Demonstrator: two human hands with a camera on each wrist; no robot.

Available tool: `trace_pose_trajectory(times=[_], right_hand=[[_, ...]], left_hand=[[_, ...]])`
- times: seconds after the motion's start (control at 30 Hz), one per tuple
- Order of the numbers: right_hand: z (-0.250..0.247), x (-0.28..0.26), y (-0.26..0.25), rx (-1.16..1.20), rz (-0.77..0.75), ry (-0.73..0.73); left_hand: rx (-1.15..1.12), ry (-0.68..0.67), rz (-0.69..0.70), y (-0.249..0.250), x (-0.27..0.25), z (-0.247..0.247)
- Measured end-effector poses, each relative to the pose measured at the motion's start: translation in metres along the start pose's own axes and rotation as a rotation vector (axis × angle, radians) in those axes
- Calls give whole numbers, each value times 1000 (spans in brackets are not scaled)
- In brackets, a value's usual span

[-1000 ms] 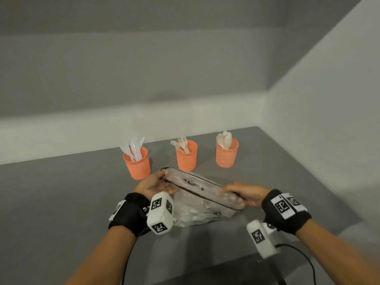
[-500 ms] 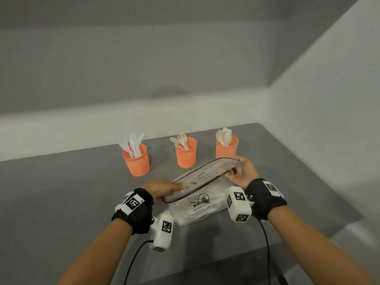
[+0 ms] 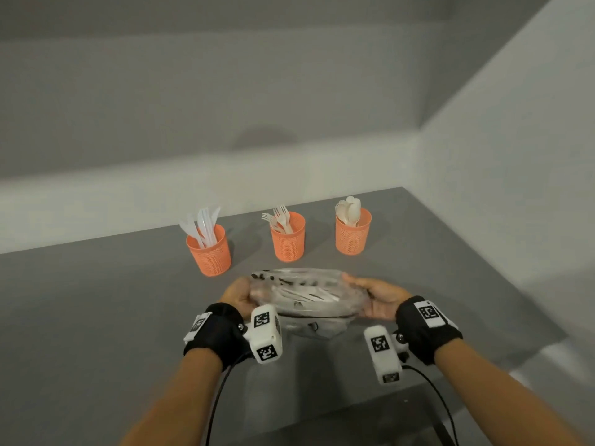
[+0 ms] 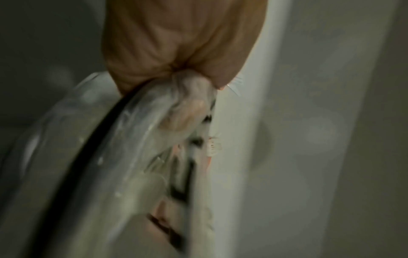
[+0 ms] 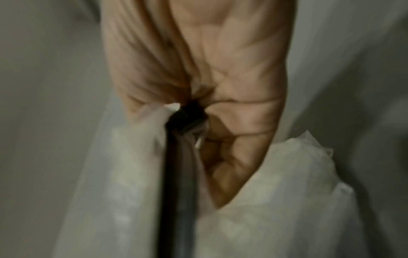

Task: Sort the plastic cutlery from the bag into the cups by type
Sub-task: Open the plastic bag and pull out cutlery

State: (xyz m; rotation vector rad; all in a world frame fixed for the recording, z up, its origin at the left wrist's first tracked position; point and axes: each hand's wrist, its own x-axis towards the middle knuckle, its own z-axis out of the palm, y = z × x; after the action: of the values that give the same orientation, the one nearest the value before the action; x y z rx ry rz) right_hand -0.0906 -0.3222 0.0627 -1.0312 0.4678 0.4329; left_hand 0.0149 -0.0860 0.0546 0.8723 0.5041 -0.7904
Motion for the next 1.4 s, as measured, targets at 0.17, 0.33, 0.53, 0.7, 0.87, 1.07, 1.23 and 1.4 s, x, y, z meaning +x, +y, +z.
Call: trace_pose_trajectory(times=[0.17,0.33,0.53,0.7,0.87,1.07,1.23,1.4], right_hand=[[-3,9,-11,498,-122,160],[1,34,-3,523,-64,217],[1,44,10,105,22,46],[12,28,6,-278,-108,183],[15,25,21,-1076,-420,532],[17,45,28,-1281,-325,556],[19,47,8,-434,-325,422],[23,49,-3,-177,-377,435]], left_hand=[[817,1,200,-7,1,-15],[1337,-4,592,-17,-7,-19],[523,90,167,-10,-4,-18],[639,257,221,-8,-3,-16],[1468,406,811,-29,-25,-15],[1583,476,804,-46,-4,-14],[1045,315,724,-13,4,-13],[610,218,521,7,13,-6]])
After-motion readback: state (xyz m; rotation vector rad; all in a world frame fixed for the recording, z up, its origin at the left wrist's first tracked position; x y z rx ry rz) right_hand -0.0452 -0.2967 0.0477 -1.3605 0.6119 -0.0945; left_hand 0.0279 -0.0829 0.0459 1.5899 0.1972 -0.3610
